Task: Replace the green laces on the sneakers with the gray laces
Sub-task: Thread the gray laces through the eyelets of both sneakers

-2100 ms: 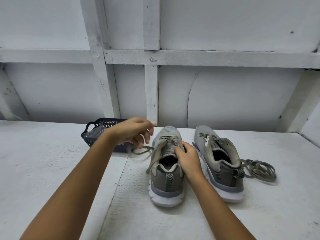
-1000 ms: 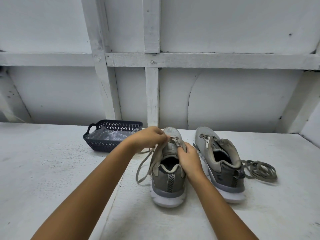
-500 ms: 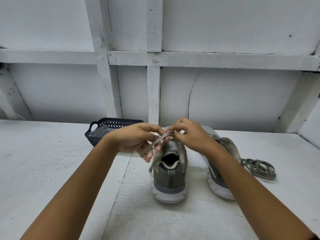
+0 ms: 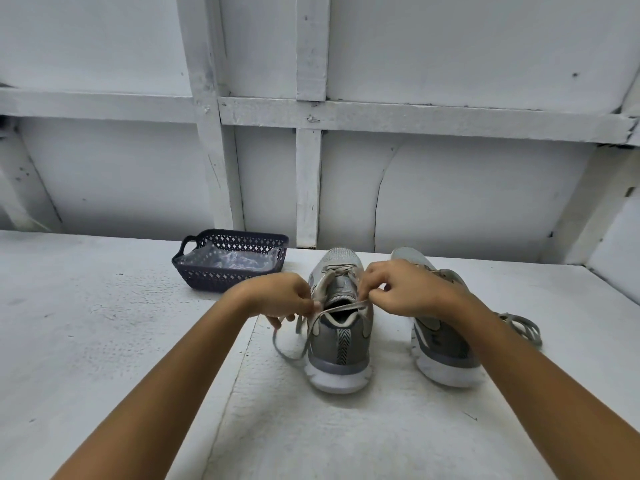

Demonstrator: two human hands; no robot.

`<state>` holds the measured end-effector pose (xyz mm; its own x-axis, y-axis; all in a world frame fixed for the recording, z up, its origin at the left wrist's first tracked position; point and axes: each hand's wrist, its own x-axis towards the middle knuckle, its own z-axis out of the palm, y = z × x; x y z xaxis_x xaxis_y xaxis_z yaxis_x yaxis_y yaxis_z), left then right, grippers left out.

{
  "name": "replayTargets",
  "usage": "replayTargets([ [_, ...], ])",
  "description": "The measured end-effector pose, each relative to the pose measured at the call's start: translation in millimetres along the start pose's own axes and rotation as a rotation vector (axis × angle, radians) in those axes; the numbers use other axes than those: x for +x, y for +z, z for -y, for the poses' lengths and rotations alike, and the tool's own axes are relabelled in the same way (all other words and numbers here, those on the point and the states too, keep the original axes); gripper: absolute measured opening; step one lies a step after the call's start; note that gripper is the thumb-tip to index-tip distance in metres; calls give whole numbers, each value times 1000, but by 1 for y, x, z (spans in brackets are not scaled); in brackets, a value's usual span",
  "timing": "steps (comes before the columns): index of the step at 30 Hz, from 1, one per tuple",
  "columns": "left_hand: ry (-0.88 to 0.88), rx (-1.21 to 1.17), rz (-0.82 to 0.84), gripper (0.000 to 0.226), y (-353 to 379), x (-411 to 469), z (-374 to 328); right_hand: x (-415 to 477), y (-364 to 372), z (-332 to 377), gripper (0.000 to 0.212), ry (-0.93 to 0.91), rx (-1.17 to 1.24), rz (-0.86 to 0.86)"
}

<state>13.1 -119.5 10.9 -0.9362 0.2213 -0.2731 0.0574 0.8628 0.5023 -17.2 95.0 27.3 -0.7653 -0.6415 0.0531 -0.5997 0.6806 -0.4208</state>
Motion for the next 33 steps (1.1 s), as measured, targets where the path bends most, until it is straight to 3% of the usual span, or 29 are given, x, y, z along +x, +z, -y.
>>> replayTargets([
  [3,104,-100,-87,22,-11,-5,3,-2,1,0,33,8,-17,26],
  [6,213,-578,-148,21,-30,-12,1,-2,0,3,36,36,28,28],
  [9,345,-1060,-97,18,-49,-21,-9,3,-3,10,38,42,136,-27],
  [13,427,-1333,-55,8,-64,-25,-28,12,-14,23,33,23,365,-9],
  [16,476,-1412,-21,11,-69,-20,-40,20,-17,38,37,-69,400,48],
  [20,495,-1478,-143,21,-73,-7,-43,35,-10,52,31,-49,494,90],
  [26,251,-1333,-153,34,-43,14,-22,51,-32,54,32,26,922,-132],
  [33,243,-1292,-122,14,-19,22,-14,87,-45,36,34,145,952,-237],
])
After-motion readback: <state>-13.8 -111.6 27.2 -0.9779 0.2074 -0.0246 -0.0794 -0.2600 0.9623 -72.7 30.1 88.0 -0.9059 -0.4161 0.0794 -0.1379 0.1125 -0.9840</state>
